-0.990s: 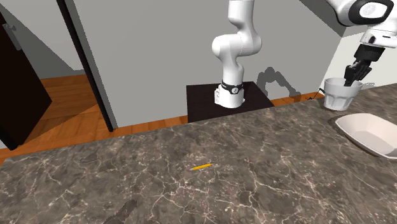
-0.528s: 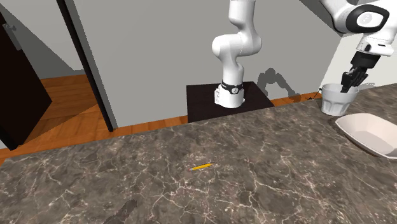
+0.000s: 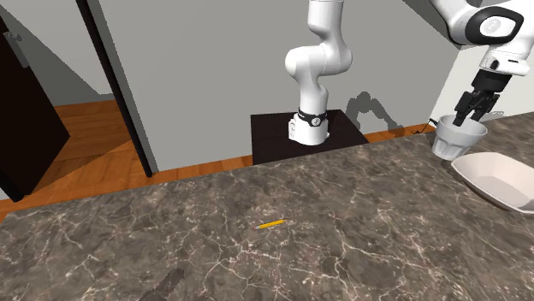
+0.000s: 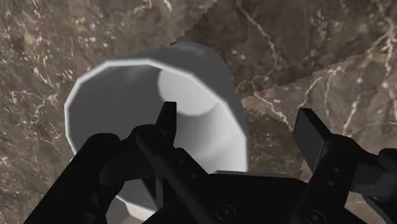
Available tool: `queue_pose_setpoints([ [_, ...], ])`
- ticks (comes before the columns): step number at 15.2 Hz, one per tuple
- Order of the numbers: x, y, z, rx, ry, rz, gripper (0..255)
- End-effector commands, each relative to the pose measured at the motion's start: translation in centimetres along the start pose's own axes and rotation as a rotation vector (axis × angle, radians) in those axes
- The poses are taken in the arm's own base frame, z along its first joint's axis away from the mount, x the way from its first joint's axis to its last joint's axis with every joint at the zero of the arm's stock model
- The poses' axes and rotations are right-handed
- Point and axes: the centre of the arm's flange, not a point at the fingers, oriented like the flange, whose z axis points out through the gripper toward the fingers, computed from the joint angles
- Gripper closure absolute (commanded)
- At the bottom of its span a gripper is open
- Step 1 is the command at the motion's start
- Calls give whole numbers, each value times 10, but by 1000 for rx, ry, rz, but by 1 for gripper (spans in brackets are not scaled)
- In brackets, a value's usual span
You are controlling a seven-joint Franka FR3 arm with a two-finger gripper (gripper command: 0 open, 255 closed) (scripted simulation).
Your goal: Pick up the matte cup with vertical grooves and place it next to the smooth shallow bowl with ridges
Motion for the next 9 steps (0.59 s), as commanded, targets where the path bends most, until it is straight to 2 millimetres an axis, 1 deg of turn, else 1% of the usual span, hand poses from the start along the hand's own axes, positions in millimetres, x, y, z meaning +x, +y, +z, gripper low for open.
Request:
queue_pose_setpoints([
  [1, 0, 0, 0, 0, 0, 0, 0],
  [3, 0, 0, 0, 0, 0, 0, 0],
  [6, 0, 0, -40, 0, 0, 0, 0],
  [7, 0, 0, -50, 0, 0, 0, 0],
  [9, 0, 0, -50, 0, 0, 0, 0],
])
